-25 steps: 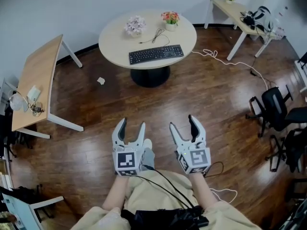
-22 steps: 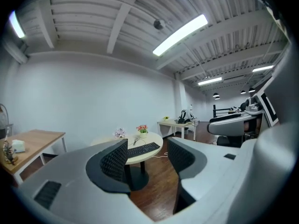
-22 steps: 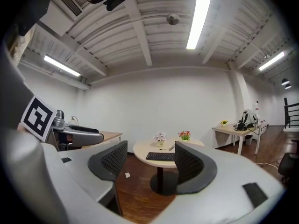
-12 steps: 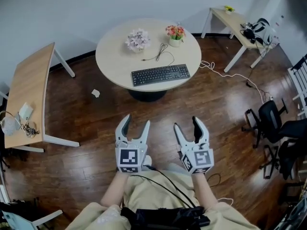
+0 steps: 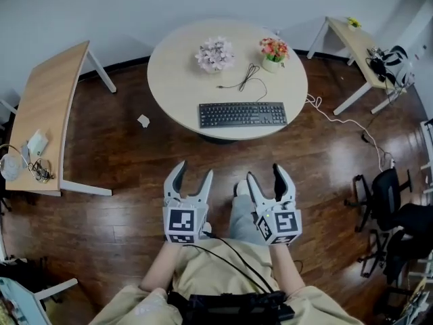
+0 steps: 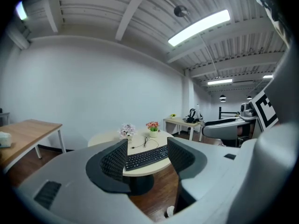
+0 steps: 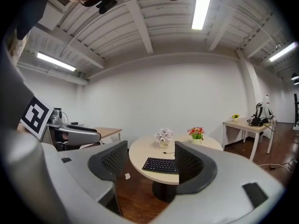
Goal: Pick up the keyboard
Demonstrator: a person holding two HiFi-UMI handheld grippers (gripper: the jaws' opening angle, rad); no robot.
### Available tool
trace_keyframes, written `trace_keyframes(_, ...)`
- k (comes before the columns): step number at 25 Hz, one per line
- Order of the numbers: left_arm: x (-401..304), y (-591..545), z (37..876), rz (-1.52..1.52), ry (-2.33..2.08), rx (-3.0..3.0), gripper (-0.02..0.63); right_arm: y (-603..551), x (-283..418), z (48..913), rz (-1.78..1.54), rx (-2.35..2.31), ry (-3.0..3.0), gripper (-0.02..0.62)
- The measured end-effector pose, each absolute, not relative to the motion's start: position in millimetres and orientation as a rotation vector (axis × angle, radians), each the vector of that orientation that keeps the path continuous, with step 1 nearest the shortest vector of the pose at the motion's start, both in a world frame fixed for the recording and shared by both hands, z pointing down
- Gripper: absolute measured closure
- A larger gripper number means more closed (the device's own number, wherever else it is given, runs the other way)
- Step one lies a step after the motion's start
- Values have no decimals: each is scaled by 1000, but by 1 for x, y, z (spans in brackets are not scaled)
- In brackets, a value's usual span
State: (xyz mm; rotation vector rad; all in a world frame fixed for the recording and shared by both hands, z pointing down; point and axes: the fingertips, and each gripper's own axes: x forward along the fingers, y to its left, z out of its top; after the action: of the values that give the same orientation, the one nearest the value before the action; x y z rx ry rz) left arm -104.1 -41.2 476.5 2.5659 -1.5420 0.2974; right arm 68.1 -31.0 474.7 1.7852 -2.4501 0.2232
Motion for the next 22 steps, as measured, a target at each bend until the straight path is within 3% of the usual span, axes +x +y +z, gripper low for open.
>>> trace_keyframes(14, 1, -231, 464, 359, -1763, 2455, 353, -268, 177, 452, 209, 1704, -2671, 273)
trace_keyframes(22, 4, -285, 477, 439, -1805, 2350, 353, -318, 194, 499, 419, 1618, -2622, 273)
